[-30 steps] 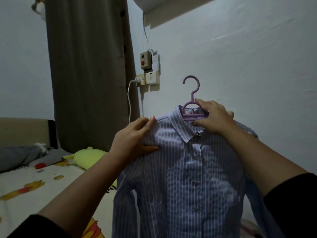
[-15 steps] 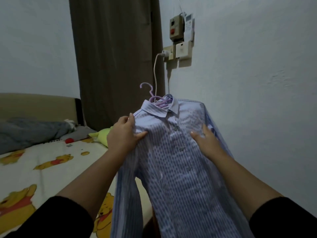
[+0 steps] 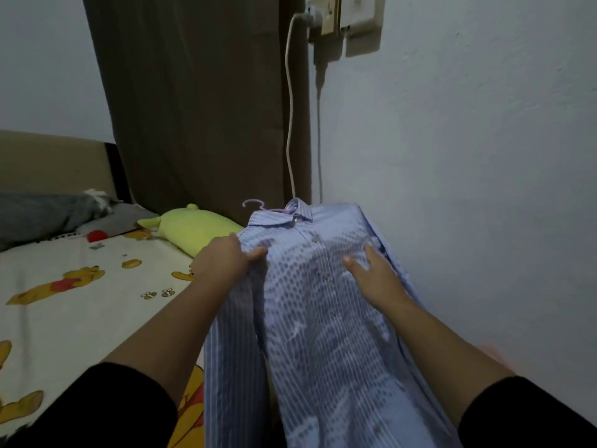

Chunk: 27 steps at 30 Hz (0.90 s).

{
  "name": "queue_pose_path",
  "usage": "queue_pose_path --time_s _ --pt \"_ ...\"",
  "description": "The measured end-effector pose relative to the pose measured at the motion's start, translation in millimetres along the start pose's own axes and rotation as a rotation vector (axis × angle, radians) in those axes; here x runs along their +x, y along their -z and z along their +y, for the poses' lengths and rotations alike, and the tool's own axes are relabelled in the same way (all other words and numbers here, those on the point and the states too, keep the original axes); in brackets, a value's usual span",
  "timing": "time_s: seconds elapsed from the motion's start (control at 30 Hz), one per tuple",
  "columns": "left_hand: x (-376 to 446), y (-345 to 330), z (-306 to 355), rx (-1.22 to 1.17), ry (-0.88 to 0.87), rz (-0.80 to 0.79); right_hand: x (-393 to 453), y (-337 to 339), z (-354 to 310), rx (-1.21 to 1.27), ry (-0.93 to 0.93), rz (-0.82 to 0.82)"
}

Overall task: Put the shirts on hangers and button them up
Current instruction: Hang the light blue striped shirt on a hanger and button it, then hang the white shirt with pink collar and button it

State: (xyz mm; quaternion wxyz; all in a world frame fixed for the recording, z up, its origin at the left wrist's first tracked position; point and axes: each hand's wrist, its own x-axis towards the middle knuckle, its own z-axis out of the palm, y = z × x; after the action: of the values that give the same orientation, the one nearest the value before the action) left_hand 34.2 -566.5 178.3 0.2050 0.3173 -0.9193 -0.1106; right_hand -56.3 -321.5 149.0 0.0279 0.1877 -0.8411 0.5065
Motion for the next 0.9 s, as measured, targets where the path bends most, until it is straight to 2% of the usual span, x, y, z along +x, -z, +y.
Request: queue_pose_path --time_s 0.1,0.17,0.33,0.4,0.5,0.6,0.9 --pt "10.6 -10.3 -5.8 -0.015 0.053 -0.117 0.8 -4.7 3.0 -0.022 0.007 0.000" --pt "6.3 -14.4 -0.1 0.019 0.024 -0.114 0.6 -6.5 2.7 -0.056 0.024 -0.013" --pt "-28.0 -12.8 20.0 0.129 -0.246 0.232 -10.1 2.7 1.8 -0.185 0.079 -0.043" --pt "-39.2 -12.8 28.1 0.098 -0.340 0.262 -20.7 12.5 3.2 -0.218 0.098 -0.044" --pt "-62.8 -14.0 52.9 0.044 -0.526 0.226 -44.3 32.8 6.8 -0.291 0.117 -0.016" --pt "-97.3 -22.2 88.4 -0.026 -0.625 0.100 -75.4 59.7 19.3 -0.373 0.091 0.017" --pt "-233.4 -78.3 196.7 -0.219 -0.945 -0.160 -202.1 164.7 109.7 -0.445 -0.157 0.154"
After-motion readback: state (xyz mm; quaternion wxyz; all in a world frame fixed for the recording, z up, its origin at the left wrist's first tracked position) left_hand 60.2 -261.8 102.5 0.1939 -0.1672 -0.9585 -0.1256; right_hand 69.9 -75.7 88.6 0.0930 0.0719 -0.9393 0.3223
